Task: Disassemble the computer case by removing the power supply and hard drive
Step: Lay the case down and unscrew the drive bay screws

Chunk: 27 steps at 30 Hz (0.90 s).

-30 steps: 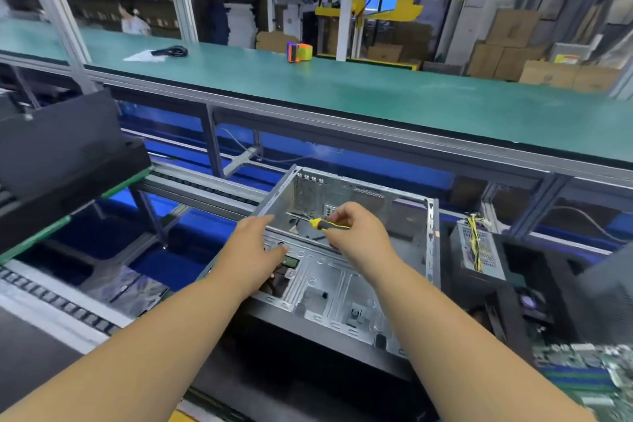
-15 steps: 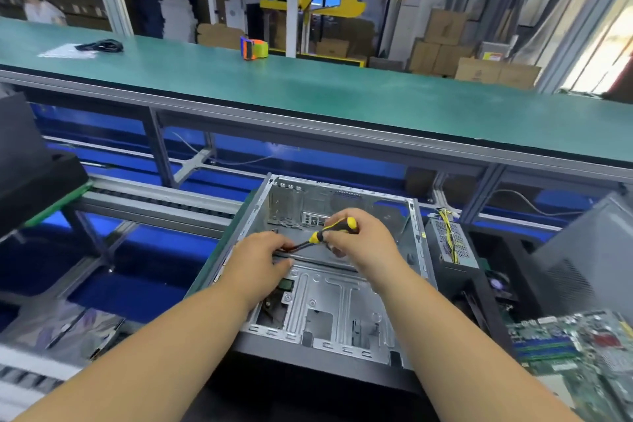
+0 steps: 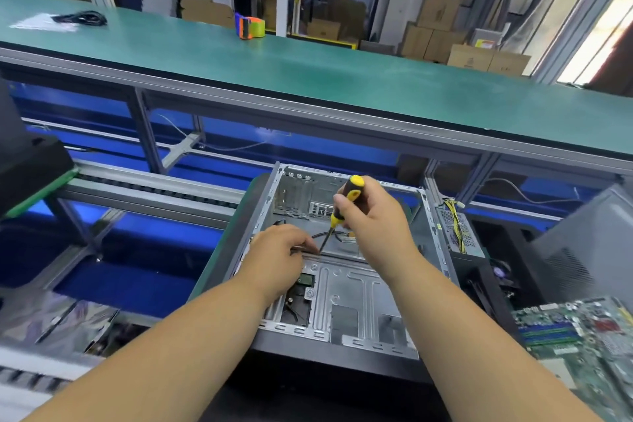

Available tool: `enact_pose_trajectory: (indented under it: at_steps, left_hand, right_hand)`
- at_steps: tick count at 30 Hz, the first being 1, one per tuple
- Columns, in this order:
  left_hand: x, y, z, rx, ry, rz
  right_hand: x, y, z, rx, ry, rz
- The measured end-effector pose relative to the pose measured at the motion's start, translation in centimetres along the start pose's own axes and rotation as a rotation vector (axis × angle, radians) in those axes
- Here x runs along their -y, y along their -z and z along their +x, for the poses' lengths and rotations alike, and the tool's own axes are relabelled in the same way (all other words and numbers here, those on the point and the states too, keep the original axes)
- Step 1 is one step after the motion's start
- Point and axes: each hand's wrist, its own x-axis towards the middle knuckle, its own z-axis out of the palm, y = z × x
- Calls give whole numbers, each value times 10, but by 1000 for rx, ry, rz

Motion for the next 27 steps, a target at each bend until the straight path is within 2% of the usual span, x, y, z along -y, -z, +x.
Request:
enact_pose_trajectory:
  at_steps: [8, 12, 27]
  left_hand:
    - [-4, 1, 0, 25, -28, 98]
    - [-3, -2, -1, 43, -41, 192]
    - [1, -4, -2, 35, -45, 223]
  right_hand:
    - [-6, -11, -4, 24, -9, -59]
    - [-2, -10, -2, 92, -5, -116]
    - [4, -6, -1, 150, 133, -293]
